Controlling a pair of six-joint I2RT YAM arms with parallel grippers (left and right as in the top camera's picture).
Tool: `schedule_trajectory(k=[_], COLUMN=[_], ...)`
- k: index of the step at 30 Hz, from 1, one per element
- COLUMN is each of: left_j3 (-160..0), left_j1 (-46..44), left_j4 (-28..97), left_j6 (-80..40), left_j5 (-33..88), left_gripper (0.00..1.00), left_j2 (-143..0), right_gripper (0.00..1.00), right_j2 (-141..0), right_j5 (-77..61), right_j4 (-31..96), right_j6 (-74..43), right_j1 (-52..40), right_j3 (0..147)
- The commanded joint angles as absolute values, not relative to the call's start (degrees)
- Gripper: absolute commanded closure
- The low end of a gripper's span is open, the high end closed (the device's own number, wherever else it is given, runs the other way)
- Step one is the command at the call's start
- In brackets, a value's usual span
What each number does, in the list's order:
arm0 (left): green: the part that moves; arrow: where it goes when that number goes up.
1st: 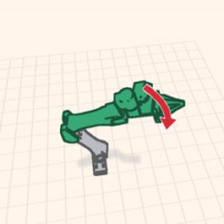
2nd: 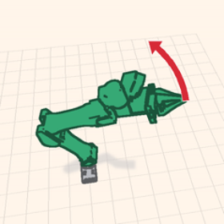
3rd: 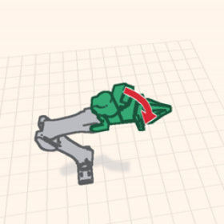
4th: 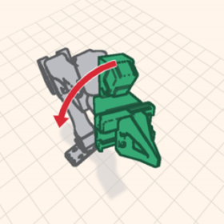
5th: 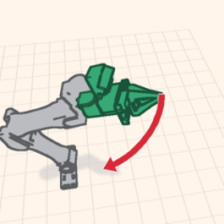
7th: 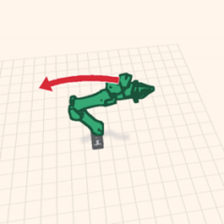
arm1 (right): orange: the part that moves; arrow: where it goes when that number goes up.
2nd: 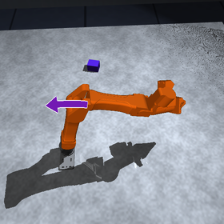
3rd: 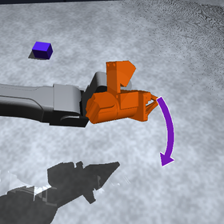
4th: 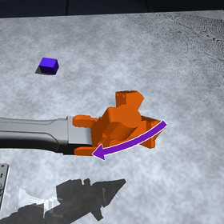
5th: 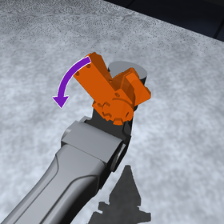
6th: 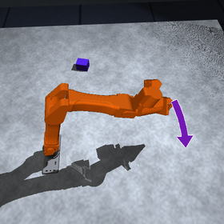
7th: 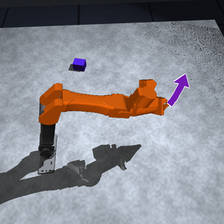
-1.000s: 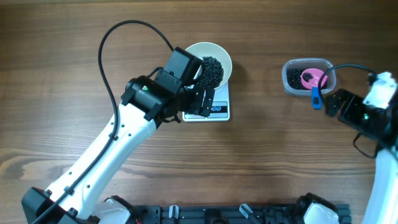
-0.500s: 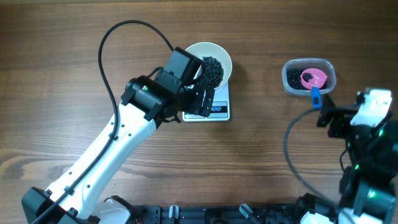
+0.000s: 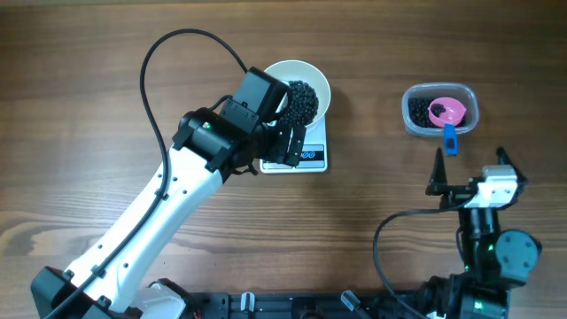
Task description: Scoop item into bowl and weigh 150g on scale
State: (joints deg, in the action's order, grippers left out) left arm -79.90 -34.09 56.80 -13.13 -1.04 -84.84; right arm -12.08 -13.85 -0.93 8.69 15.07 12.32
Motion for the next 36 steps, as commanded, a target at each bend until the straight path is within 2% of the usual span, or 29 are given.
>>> schedule_trajectory(k=[1,4,11,16,21,28,36], left_j3=[-80.8,-80.8,-80.8,-80.8,-80.8,-80.8,-80.8], left_j1=[-34.3,-34.3,-34.3,-34.3,-34.3,-34.3,-34.3], left_j4=[56.8,56.8,56.8,56.8,56.8,56.8,56.8], left_j6=[-12.4,-12.4,-12.4,-12.4,-12.4,-12.4,-12.4], left_j5=[-1.6,-1.6,-1.6,-1.6,-1.6,-1.6,-1.6], left_gripper=[0.0,0.0,0.0,0.0,0.0,0.0,0.0], left_j2=[-84.1,-84.1,-84.1,-84.1,-84.1,-84.1,-84.1], right_gripper=[0.0,0.0,0.0,0.0,0.0,0.0,0.0], right_j2=[-9.2,-7.0,-0.1,-0.2,-0.2,-0.4,-0.4], right_j5=[-10.0,-5.8,-5.5,-2.3,-0.9,-1.3,-2.2], right_j4=[-1.5,-1.7,-3.3,-5.4,0.0,0.0,0.0], right_j6=[9.0,9.0,9.0,8.8,7.4,9.0,8.8], right_j1=[11.8,8.5,5.6,3.1,3.1,5.2,3.0], right_j3=[10.7,9.3,3.5,0.3,0.3,0.3,0.3])
